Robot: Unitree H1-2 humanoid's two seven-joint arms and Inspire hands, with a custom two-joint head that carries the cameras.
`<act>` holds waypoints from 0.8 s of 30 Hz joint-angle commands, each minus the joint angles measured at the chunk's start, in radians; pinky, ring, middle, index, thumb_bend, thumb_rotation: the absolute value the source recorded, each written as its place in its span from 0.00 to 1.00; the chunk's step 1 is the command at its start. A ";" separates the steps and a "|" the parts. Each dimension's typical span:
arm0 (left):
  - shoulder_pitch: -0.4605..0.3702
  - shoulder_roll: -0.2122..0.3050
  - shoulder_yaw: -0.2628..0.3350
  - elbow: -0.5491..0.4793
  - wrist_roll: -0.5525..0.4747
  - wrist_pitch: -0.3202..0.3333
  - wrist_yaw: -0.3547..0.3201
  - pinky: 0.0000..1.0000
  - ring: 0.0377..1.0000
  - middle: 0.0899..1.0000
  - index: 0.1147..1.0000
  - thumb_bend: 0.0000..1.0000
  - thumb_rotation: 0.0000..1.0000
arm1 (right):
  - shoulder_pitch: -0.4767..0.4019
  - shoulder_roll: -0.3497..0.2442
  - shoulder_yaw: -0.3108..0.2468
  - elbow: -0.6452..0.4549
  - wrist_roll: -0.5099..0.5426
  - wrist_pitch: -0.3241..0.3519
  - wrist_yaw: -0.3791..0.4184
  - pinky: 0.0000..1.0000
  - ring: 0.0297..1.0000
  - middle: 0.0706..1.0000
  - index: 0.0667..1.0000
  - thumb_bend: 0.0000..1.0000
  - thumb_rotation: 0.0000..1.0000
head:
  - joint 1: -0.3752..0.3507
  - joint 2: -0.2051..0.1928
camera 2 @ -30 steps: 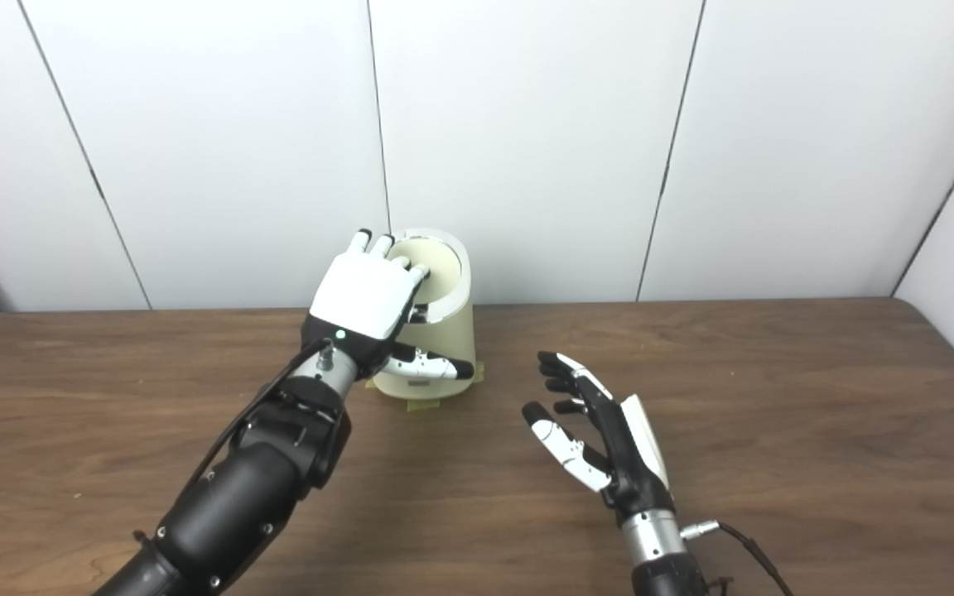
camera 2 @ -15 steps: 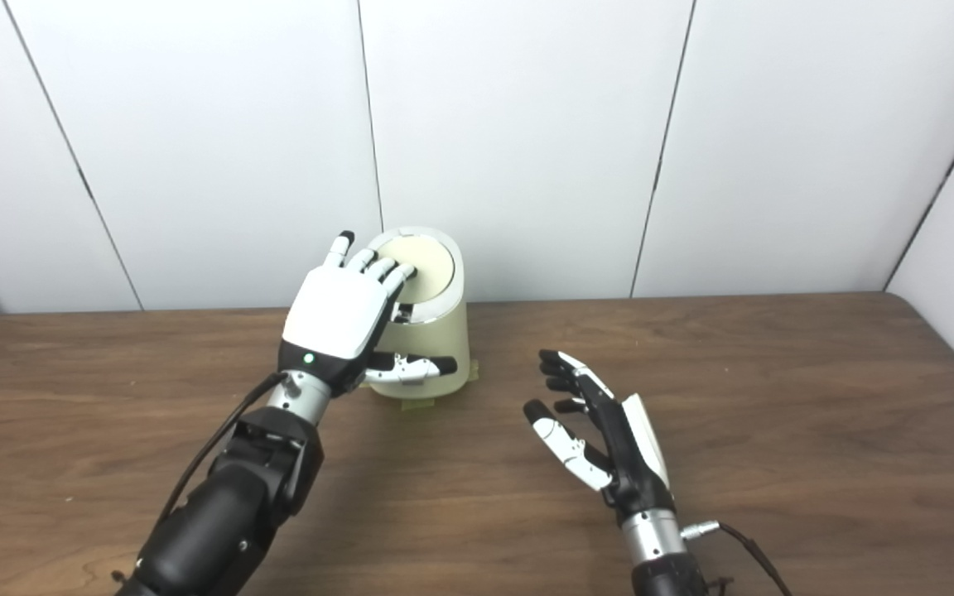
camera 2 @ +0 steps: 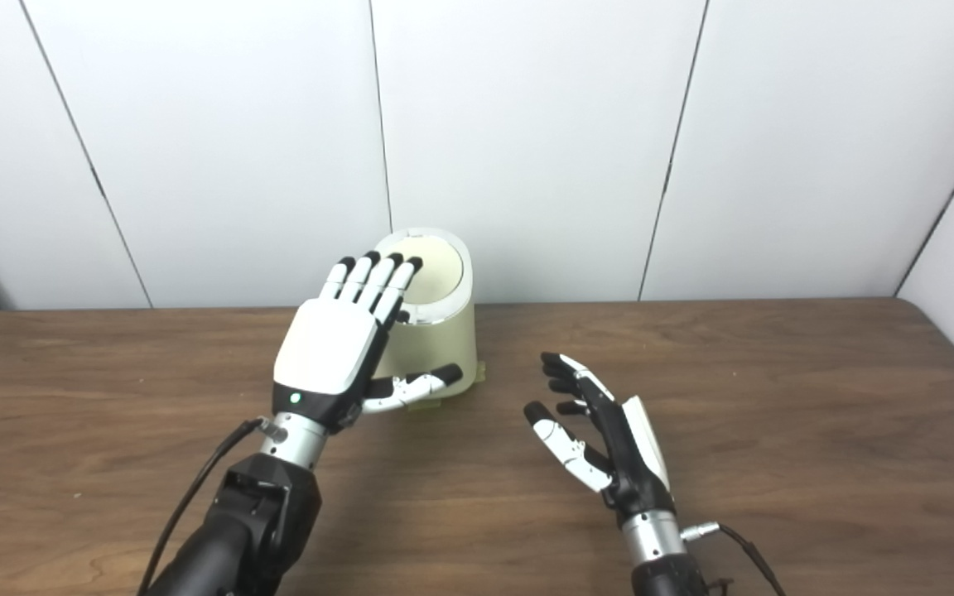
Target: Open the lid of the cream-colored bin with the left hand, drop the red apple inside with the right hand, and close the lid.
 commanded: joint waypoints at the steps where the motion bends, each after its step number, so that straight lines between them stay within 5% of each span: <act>1: -0.026 -0.024 0.051 -0.073 -0.091 -0.037 0.047 1.00 1.00 1.00 1.00 0.59 1.00 | -0.028 0.000 -0.003 -0.032 -0.008 -0.016 -0.017 0.70 0.79 0.81 0.81 0.35 0.75 | -0.003 0.000; 6: 0.032 -0.047 0.199 -0.127 -0.421 -0.188 0.072 1.00 1.00 1.00 1.00 0.49 1.00 | -0.028 0.001 -0.005 -0.029 -0.006 -0.014 -0.016 0.70 0.79 0.81 0.81 0.35 0.75 | -0.005 0.000; 10: 0.100 -0.010 0.288 -0.132 -0.633 -0.288 0.023 0.94 0.99 0.99 0.98 0.41 0.71 | -0.025 0.005 -0.011 -0.033 -0.019 -0.026 -0.036 0.69 0.79 0.81 0.82 0.29 0.72 | -0.008 0.003; 14: 0.159 0.014 0.343 -0.126 -0.801 -0.328 -0.033 0.86 0.92 0.92 0.90 0.34 0.77 | -0.026 0.007 -0.020 -0.024 -0.023 -0.047 -0.064 0.68 0.79 0.82 0.82 0.24 0.68 | -0.007 0.004; 15: 0.174 0.020 0.356 -0.121 -0.840 -0.340 -0.043 0.84 0.90 0.89 0.87 0.30 0.81 | -0.027 0.006 -0.021 -0.019 -0.024 -0.059 -0.072 0.58 0.71 0.75 0.82 0.22 0.64 | -0.007 0.005; 17: 0.204 0.029 0.385 -0.094 -0.936 -0.396 -0.067 0.79 0.85 0.84 0.81 0.24 0.88 | -0.029 0.002 -0.024 -0.013 -0.031 -0.072 -0.087 0.56 0.70 0.74 0.81 0.19 0.57 | -0.008 0.006; 20: 0.241 0.033 0.419 -0.062 -1.043 -0.429 -0.104 0.75 0.80 0.78 0.74 0.23 0.73 | -0.028 0.012 -0.039 -0.020 -0.018 -0.057 -0.105 0.62 0.74 0.76 0.78 0.18 0.46 | -0.007 0.008; 24: 0.280 0.030 0.452 -0.040 -1.110 -0.414 -0.136 0.78 0.82 0.80 0.75 0.25 0.68 | -0.029 0.039 -0.071 -0.013 0.008 -0.070 -0.145 0.59 0.70 0.72 0.73 0.22 0.29 | -0.009 0.009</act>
